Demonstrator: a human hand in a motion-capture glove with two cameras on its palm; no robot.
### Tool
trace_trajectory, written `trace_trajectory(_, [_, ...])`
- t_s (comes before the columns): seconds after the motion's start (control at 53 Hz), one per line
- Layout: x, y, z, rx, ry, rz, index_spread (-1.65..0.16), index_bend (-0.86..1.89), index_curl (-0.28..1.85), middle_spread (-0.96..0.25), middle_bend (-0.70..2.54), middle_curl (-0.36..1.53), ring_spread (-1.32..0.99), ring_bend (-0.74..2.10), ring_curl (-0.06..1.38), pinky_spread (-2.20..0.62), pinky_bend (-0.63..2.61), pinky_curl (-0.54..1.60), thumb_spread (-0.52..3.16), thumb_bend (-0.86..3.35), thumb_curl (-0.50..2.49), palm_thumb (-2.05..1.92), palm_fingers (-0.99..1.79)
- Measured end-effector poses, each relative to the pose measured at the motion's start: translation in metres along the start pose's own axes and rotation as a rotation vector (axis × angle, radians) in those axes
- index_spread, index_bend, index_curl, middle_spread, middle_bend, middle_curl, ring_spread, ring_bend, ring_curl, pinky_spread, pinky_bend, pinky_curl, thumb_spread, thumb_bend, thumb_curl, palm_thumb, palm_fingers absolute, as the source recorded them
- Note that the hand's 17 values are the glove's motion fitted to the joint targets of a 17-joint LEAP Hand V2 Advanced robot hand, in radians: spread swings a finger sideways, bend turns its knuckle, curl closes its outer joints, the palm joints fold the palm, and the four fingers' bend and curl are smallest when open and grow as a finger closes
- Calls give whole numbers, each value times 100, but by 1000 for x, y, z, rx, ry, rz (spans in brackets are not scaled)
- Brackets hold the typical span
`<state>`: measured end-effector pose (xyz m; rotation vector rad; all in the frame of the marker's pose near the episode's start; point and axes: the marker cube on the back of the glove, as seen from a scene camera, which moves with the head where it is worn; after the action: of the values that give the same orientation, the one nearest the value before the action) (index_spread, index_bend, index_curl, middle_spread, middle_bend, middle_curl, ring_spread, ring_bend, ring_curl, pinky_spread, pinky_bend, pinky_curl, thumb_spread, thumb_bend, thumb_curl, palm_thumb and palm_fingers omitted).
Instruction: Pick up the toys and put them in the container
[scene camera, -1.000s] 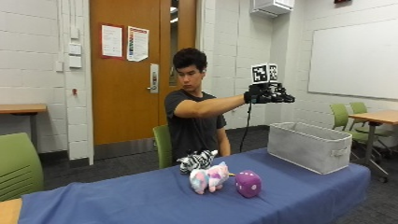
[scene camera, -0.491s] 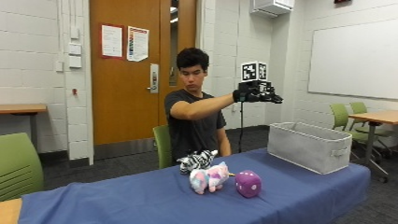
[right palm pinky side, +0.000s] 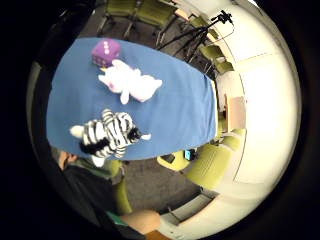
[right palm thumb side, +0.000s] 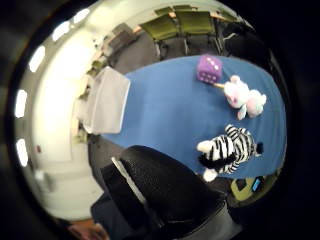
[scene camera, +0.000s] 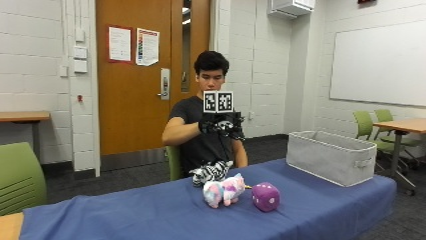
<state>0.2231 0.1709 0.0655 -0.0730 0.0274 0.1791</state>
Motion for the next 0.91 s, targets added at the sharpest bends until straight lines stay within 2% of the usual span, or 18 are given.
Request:
trace_trajectory(0.245, [23, 25, 93, -103, -39, 37, -30, 31, 42, -14, 19, 34, -39, 25, 21, -14, 38, 31, 95, -13, 6, -19, 22])
trace_trajectory(0.396, [33, 32, 130, -172, -60, 49, -30, 29, 43, -14, 19, 34, -39, 24, 22, -14, 39, 32, 94, -13, 6, -20, 19])
trace_trajectory(0.623, [44, 47, 154, -287, -75, 57, -32, 26, 44, -14, 17, 34, -39, 27, 24, -10, 42, 33, 88, -13, 7, -20, 25])
trace_trajectory(0.906, [51, 81, 161, -322, -90, 71, -38, 48, 52, -13, 12, 28, -34, 18, 22, -6, 61, 39, 83, -9, 12, -12, 29])
